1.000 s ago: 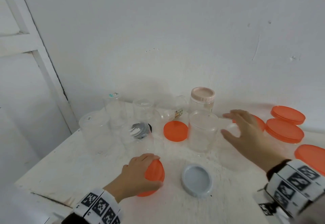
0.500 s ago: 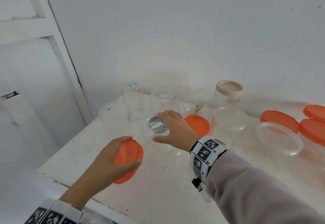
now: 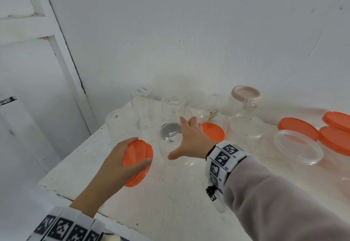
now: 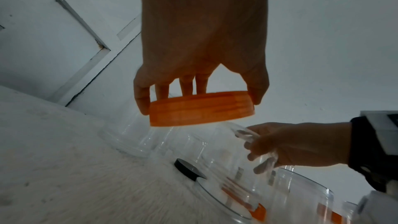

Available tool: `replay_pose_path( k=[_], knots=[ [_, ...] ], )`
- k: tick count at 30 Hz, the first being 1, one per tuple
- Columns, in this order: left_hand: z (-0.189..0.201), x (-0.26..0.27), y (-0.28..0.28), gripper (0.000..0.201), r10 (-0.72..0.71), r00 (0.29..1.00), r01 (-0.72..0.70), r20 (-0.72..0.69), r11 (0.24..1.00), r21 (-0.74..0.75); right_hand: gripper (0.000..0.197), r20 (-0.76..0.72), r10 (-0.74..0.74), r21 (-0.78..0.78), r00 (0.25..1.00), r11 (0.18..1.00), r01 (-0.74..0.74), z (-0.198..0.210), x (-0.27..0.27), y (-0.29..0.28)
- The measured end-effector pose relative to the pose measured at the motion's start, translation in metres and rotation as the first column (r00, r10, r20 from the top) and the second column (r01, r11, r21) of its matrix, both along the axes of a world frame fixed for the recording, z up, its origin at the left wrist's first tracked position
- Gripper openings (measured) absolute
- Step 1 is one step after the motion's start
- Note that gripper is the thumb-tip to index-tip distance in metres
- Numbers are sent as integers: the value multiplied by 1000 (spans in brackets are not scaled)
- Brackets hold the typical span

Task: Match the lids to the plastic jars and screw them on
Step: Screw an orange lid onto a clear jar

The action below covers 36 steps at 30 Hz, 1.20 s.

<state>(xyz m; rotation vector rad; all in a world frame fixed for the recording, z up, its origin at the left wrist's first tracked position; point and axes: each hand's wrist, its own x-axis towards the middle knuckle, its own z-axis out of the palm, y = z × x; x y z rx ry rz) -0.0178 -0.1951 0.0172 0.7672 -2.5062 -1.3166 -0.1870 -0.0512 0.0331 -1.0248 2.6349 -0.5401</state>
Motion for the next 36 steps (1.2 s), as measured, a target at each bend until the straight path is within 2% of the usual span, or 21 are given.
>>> replay_pose_path(
  k=[6, 11, 14, 16, 20, 22, 25, 27, 33, 36],
  knots=[
    [10, -10, 18, 72, -5, 999, 7, -32, 999, 43, 120, 216, -101, -63, 971, 991, 117, 16, -9, 49],
    [17, -21, 34, 68, -39, 996, 42, -78, 998, 40, 116, 437, -47, -224, 898, 961, 159, 27, -7, 98],
    [19, -27, 43, 67, -65, 993, 69, -98, 997, 36, 107, 504, -28, -271, 863, 944, 189, 31, 2, 127],
    [21, -31, 50, 72, -91, 990, 95, -109, 995, 31, 93, 527, -46, -285, 849, 931, 227, 30, 6, 147],
    [24, -39, 69, 73, -159, 980, 162, -117, 987, 16, 110, 536, -117, -285, 836, 907, 310, 24, 13, 189],
    [26, -44, 80, 68, -200, 971, 204, -134, 979, 18, 109, 568, -116, -292, 815, 897, 331, 23, 17, 209],
    [29, -52, 99, 89, -254, 956, 260, -148, 965, 26, 96, 585, -136, -282, 800, 890, 358, 21, 22, 234],
    [32, -58, 114, 93, -288, 944, 298, -161, 954, 40, 90, 577, -172, -285, 798, 874, 394, 19, 24, 249],
    [35, -76, 153, 75, -358, 920, 371, -158, 927, 61, 98, 644, -222, -259, 732, 837, 482, 15, 31, 278],
    [38, -83, 169, 64, -404, 900, 419, -162, 906, 65, 96, 592, -260, -214, 762, 862, 461, 13, 32, 287]
  ],
)
